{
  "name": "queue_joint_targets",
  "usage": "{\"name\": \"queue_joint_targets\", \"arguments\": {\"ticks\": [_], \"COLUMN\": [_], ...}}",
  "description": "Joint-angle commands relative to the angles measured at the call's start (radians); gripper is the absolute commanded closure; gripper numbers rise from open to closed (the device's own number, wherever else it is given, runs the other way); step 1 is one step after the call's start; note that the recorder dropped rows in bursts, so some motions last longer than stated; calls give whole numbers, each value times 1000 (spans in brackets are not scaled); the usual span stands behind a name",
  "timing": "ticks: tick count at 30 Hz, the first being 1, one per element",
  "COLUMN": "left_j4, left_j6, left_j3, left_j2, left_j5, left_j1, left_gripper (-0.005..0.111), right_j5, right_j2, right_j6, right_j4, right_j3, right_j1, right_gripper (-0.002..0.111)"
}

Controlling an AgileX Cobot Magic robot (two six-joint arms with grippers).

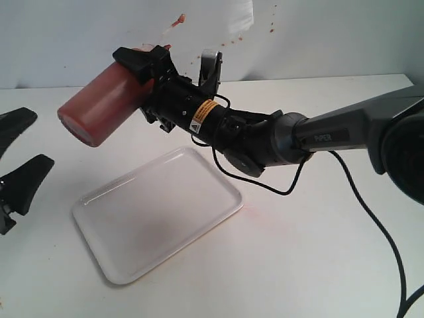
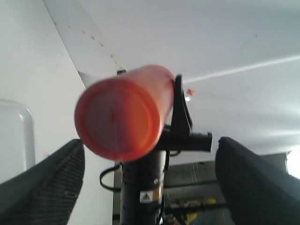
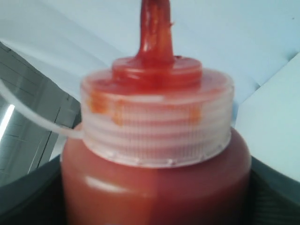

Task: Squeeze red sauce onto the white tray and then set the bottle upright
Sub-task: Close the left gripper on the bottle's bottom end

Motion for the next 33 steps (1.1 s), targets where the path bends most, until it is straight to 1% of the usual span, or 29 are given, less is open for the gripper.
{"name": "queue_joint_targets", "arguments": {"ticks": [1, 3, 4, 6, 7, 10, 12, 16, 18, 22, 23, 24, 27, 30, 33], "left_j4": [152, 259, 343, 434, 459, 469, 487, 462, 431, 384, 384, 384, 398, 402, 332], "left_j6": [-38, -116, -174, -224, -231, -227, -225, -225, -225, -227, -227, -227, -222, -220, -167], "left_j3": [-24, -56, -86, -127, -149, -170, -170, -170, -170, -170, -170, -170, -170, -170, -170], "left_j2": [0, 12, 25, 45, 60, 86, 93, 93, 93, 93, 93, 93, 93, 93, 93], "left_j5": [-38, -40, -40, -40, -38, -35, 19, 192, 196, 93, 89, 97, 179, 211, 249], "left_j1": [-4, -4, -4, -4, -4, -4, -4, -4, -4, -6, -6, -6, -6, -6, -6], "left_gripper": [43, 43, 43, 43, 43, 43, 43, 43, 43, 43, 43, 43, 43, 43, 43], "right_j5": [-77, -77, -79, -79, -83, -96, -98, -111, -111, -101, -101, -101, -101, -109, -109], "right_j2": [-17, -17, -17, -17, -17, -17, -17, -17, -17, -17, -17, -17, -17, -17, -17], "right_j6": [7, 14, 16, 25, 38, 59, 59, 59, 59, 59, 59, 59, 59, 59, 59], "right_j4": [-1, -20, -26, -44, -58, -79, -79, -78, -83, -75, -76, -71, -74, -76, -76], "right_j3": [-8, -8, -8, -8, -8, -8, -8, -8, -8, -8, -8, -8, -8, -8, -8], "right_j1": [1, 11, 11, 13, 13, 13, 13, 13, 22, 28, 30, 30, 38, 47, 51], "right_gripper": [108, 108, 108, 108, 108, 108, 108, 108, 108, 108, 108, 108, 108, 108, 108]}}
